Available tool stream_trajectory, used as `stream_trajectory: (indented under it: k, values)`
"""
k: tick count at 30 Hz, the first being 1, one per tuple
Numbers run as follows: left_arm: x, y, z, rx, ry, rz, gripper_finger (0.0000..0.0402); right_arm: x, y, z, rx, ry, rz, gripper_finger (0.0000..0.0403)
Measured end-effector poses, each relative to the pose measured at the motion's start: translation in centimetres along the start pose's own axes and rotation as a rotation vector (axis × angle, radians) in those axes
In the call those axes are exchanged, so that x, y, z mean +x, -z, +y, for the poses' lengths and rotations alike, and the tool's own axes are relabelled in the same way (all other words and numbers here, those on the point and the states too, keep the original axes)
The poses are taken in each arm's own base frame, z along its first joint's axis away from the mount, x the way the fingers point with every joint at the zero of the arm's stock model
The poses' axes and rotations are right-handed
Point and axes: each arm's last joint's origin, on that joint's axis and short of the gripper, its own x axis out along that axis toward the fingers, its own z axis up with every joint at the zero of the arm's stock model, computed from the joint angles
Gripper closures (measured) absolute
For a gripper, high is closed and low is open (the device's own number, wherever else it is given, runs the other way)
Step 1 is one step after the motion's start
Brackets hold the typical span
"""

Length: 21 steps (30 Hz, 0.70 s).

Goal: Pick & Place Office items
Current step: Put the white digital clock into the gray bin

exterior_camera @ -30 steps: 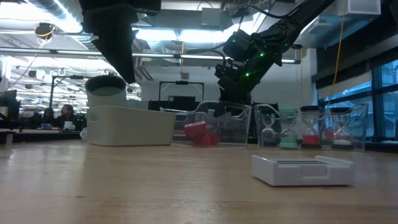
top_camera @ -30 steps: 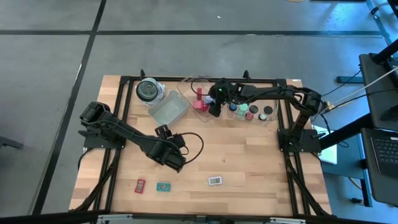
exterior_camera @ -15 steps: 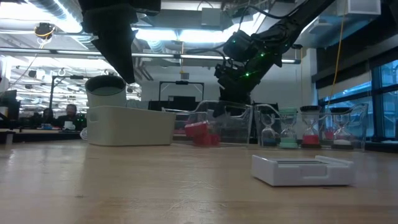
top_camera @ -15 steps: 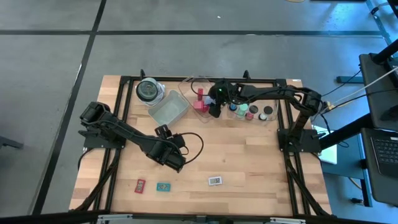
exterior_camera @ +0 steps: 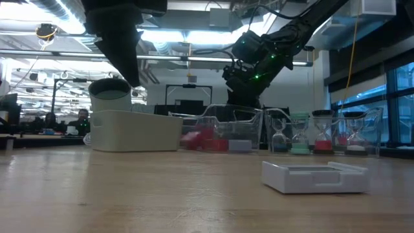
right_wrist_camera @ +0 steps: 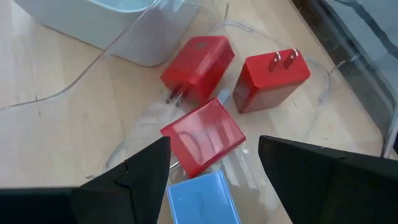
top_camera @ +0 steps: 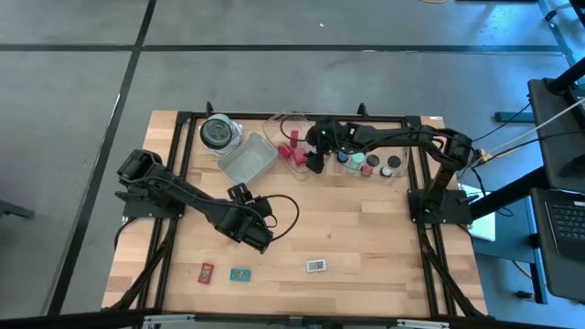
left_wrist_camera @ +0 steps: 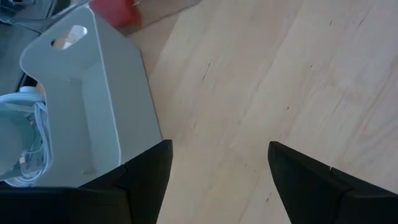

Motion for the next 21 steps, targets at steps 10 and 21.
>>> stream_trajectory:
  k: [10, 21]
  values:
    - [0.0, 0.1, -0.1, -0.001, 0.022, 0.022, 0.0139, -5.6, -1.8, 0.1, 0.003, 0.014, -0.088, 0.0154]
    - [0.0, -2.2, -1.6, -0.003, 0.174, -0.155, 0.0139, -13.1, -0.5, 1.6, 0.131, -0.025, 0.017, 0.0154]
